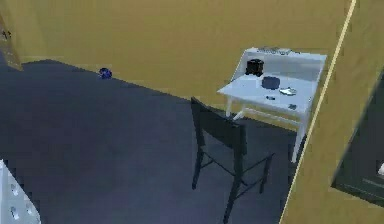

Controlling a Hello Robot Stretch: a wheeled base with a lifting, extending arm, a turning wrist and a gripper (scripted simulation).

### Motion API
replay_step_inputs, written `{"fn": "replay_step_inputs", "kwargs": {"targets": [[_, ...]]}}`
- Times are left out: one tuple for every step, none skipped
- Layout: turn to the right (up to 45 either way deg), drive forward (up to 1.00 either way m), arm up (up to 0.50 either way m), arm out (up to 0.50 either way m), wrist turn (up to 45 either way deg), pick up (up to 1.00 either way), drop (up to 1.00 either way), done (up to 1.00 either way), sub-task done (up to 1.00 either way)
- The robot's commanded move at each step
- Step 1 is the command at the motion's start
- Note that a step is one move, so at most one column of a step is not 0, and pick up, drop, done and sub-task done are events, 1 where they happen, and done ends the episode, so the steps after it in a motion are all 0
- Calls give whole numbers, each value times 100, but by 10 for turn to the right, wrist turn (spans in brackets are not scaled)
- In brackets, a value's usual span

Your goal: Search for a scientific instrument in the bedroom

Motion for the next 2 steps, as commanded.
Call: {"fn": "replay_step_inputs", "kwargs": {"targets": [[-180,0,0,0,0,0,0,0,0],[0,75,0,0,0,0,0,0,0]]}}
